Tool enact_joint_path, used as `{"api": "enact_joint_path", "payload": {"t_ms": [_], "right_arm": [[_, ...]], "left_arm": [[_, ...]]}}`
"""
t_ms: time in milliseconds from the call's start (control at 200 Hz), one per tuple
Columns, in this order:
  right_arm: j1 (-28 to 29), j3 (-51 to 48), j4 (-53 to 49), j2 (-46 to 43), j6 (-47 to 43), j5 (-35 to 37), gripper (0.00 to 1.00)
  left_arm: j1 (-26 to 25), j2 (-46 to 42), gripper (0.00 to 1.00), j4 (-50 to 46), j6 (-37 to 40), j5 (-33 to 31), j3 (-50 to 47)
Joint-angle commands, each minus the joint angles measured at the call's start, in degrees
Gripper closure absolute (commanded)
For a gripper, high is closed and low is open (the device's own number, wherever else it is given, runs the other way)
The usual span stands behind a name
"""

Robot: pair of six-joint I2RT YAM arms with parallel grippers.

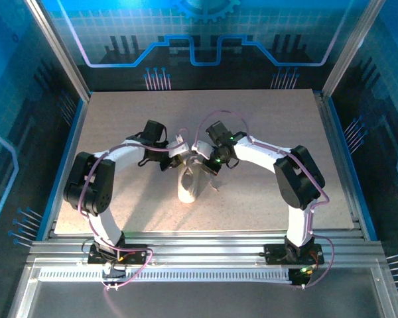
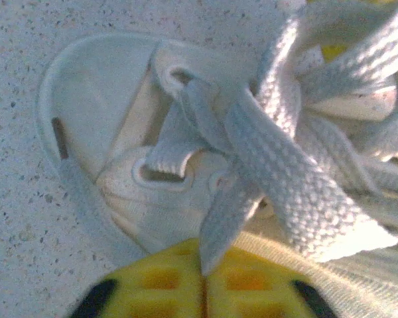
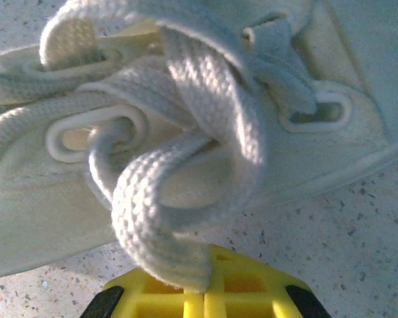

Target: Tie the shoes

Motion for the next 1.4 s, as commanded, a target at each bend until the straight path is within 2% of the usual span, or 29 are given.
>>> {"api": "enact_joint_path", "payload": {"t_ms": [0, 230, 480, 655, 841, 1056, 1396], "right_arm": [[-2.23, 0.28, -1.18, -3.18, 1.00, 2.48, 1.00], [-7.39, -2.23, -4.21, -8.71, 0.72, 3.45, 1.00], [-7.80, -3.97, -5.89, -13.25, 1.77, 2.85, 1.00], [-7.76, -6.49, -8.03, -16.67, 3.33, 3.25, 1.00], [-7.85, -8.25, -12.19, -16.46, 5.87, 5.34, 1.00], [-8.47, -9.89, -16.71, -16.38, 8.90, 8.63, 1.00], [-11.20, -12.57, -18.92, -17.07, 11.66, 9.27, 1.00]], "left_arm": [[-0.49, -1.84, 1.00, -2.15, -0.58, -0.12, 1.02], [0.66, -10.37, 1.00, -8.93, 0.16, -4.11, -1.38], [3.96, -17.45, 1.00, -13.59, 0.70, -9.69, -4.10], [6.08, -17.61, 1.00, -16.85, 0.82, -12.53, -5.35], [6.88, -14.92, 1.00, -19.04, 0.15, -16.12, -5.51], [9.56, -12.21, 1.00, -19.83, -2.84, -15.08, -5.59], [11.61, -10.54, 1.00, -20.21, -4.77, -14.28, -6.48]]}}
